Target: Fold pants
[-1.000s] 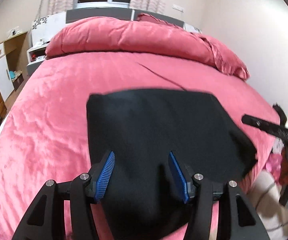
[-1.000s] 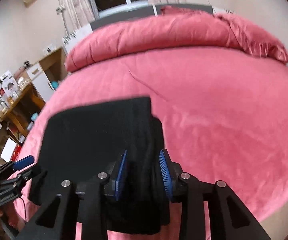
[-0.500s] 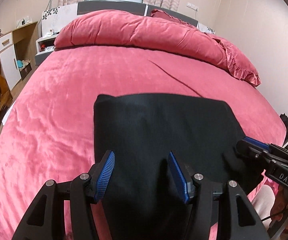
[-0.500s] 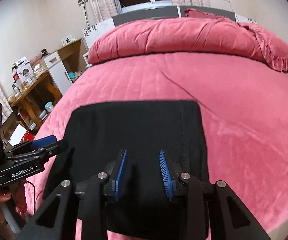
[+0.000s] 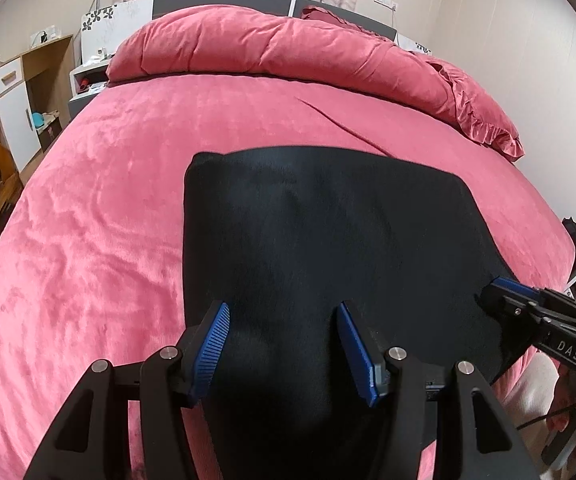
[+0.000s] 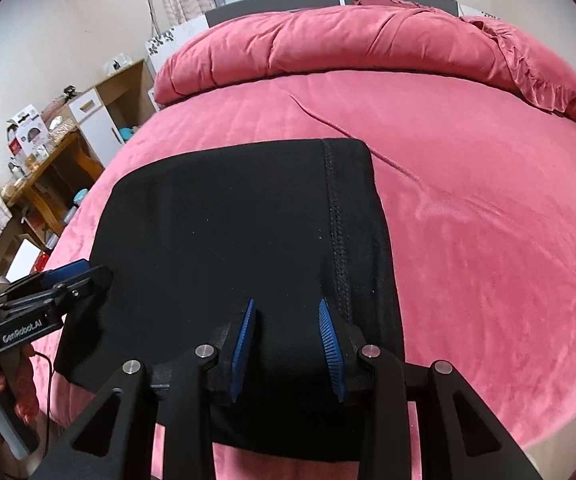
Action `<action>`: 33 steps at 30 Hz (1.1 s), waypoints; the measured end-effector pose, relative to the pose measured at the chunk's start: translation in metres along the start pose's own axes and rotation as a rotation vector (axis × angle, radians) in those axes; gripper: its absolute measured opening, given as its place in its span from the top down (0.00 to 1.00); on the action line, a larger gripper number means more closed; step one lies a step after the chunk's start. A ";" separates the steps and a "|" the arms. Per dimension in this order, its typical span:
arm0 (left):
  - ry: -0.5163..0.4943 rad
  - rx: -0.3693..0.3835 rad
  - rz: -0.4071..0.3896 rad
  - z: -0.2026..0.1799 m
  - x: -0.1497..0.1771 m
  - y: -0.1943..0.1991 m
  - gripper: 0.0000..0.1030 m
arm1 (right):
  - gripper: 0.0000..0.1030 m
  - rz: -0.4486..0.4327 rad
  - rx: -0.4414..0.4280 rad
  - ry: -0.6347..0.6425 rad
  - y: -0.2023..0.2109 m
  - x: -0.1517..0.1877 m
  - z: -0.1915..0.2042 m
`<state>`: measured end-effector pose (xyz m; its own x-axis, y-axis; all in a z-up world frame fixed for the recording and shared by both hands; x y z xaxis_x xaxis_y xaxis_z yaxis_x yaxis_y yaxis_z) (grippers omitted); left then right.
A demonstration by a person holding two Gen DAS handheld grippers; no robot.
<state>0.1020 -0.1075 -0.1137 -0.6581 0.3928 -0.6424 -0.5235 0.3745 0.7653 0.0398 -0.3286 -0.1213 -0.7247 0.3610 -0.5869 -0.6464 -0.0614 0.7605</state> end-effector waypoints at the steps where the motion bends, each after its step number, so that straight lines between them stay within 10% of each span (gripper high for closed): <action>1: -0.004 0.000 -0.002 -0.001 0.003 0.001 0.45 | 0.67 -0.001 0.001 0.013 0.001 0.002 0.000; 14: -0.030 0.018 -0.102 -0.004 -0.007 0.028 0.44 | 0.67 -0.039 -0.024 -0.022 0.011 -0.010 0.002; 33: -0.033 -0.058 0.013 0.025 -0.080 -0.047 0.44 | 0.66 -0.043 0.023 0.079 -0.055 -0.081 0.035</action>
<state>0.1926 -0.1358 -0.0994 -0.6478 0.4249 -0.6323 -0.5459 0.3201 0.7743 0.1423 -0.3216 -0.1061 -0.7134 0.2879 -0.6389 -0.6727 -0.0257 0.7395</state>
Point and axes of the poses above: each gripper's, at about its wrist camera, not at the fingertips, and y roughly against the way its jaws point, z to its left, x to its underside, the point moved 6 cm from there along -y, roughly the way its jaws point, and after that the axes turned 12 degrees about -y, right-handed, at the moved point
